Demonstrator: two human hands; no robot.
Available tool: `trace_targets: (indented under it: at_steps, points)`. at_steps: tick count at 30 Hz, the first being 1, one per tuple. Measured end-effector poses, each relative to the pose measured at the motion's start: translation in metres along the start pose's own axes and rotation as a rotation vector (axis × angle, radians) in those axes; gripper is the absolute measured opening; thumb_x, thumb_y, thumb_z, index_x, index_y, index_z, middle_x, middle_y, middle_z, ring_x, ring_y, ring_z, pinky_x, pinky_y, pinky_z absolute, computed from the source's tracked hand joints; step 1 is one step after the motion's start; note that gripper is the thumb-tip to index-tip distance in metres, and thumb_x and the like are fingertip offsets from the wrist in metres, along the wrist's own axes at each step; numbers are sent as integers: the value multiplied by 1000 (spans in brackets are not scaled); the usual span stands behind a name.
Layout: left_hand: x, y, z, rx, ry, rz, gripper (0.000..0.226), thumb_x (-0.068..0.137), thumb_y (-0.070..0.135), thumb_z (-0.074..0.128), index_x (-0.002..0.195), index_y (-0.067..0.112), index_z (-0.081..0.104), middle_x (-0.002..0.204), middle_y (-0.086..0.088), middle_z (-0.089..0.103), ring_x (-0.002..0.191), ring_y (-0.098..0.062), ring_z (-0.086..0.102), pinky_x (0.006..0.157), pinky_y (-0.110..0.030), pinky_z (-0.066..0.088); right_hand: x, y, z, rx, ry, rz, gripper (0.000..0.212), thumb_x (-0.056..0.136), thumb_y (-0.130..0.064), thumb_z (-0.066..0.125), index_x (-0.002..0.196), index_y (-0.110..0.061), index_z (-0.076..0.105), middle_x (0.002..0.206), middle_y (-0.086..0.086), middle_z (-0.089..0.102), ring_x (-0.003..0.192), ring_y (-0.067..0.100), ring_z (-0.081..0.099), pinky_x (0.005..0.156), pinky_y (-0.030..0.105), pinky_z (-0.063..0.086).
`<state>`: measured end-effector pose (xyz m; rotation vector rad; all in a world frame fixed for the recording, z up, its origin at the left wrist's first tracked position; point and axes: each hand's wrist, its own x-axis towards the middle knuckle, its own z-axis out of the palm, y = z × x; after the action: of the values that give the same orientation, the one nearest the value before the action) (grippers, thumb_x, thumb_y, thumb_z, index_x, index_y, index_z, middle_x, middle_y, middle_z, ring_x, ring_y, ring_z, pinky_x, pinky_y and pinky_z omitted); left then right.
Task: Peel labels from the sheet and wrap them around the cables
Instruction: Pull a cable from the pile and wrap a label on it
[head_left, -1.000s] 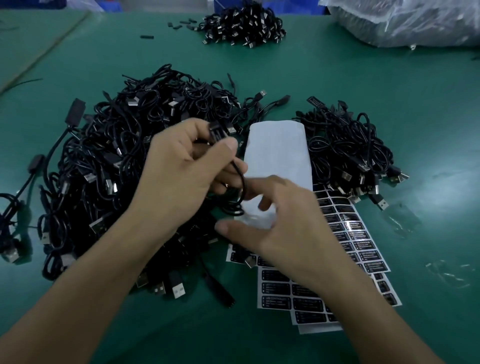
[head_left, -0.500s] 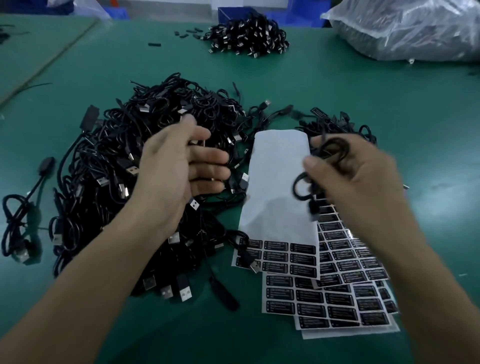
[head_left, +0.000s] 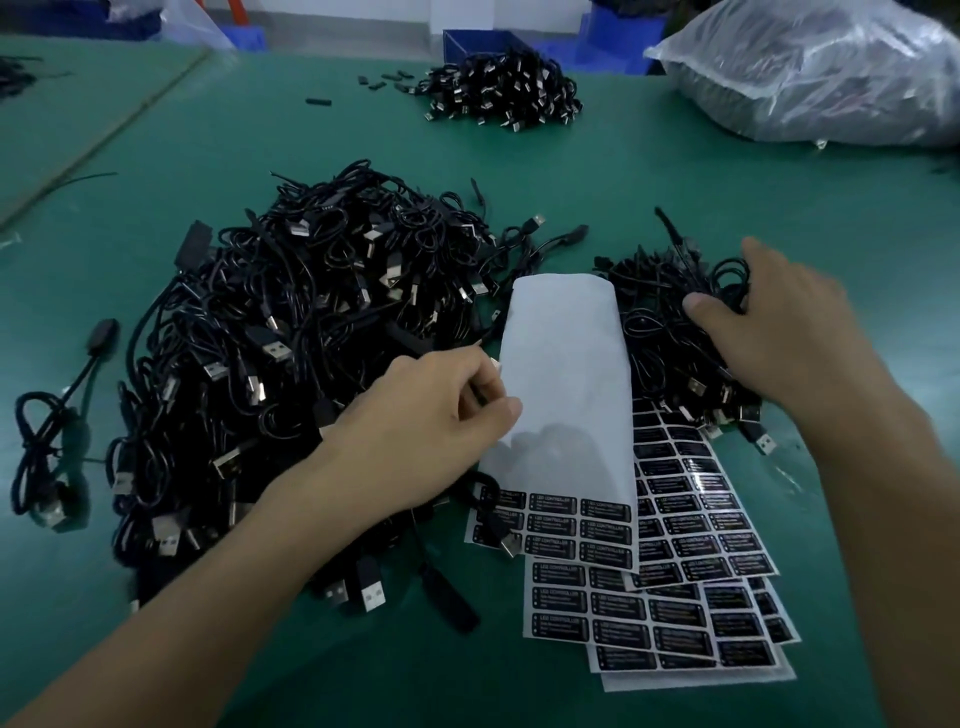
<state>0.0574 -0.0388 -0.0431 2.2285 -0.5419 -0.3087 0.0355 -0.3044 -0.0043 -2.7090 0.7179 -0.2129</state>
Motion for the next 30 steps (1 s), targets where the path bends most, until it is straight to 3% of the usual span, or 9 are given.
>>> trace_targets:
  at_steps: [6,10,14,17,19,21,25,27,30]
  points:
    - [-1,2,2,27,60,27,14,92,43,64,83,33,63,73,16,68,65,1,62,67,-35,58,-19,-2,9,16,162,-140,60,95,-26,64,150,-23,43,141,21,48,130,43,40,107,49,34]
    - [-4,4,0,75,145,62,13,92,40,64,82,32,64,70,13,67,62,-4,61,64,-36,57,-35,-5,19,99,304,-173,53,93,-29,65,144,-25,50,143,11,47,130,35,39,106,40,29]
    - [-5,7,-6,487,366,195,11,95,38,61,86,32,63,77,17,62,75,-7,57,60,-30,50,-56,-15,39,239,370,-243,31,94,-27,64,124,-21,66,122,5,59,116,27,48,87,17,20]
    - [-3,2,-18,674,519,228,9,95,26,66,101,22,71,96,1,69,94,-22,58,73,-36,49,-67,-24,58,308,303,-295,22,95,-23,63,113,-17,72,104,0,66,102,21,57,84,22,31]
    - [-1,-5,-26,797,532,90,26,93,29,66,117,17,69,118,-8,65,111,-32,56,90,-48,46,-73,-28,69,353,274,-326,17,94,-19,64,108,-16,74,95,-4,64,93,19,59,82,26,39]
    - [-2,-9,-33,899,522,-51,41,91,37,66,124,14,65,134,-14,57,122,-39,50,98,-54,41,-75,-28,77,362,249,-344,14,93,-17,65,104,-15,74,88,-7,62,88,16,56,80,27,42]
    - [-4,-7,-38,901,492,-148,45,90,35,69,129,13,60,141,-17,50,126,-45,47,98,-58,39,-74,-23,82,390,263,-334,12,92,-15,67,100,-16,75,79,-12,57,79,14,55,74,27,44]
    - [-4,-7,-38,856,482,-98,39,91,21,69,128,13,60,139,-16,51,121,-45,51,94,-57,43,-74,-21,82,406,279,-328,11,92,-16,67,99,-17,74,78,-12,57,76,15,55,72,29,46]
    - [-5,-6,-38,702,505,57,39,87,-3,65,124,10,61,132,-14,53,109,-39,56,76,-49,49,-74,-21,82,405,293,-342,10,91,-16,67,98,-18,74,76,-13,57,74,15,55,71,30,46]
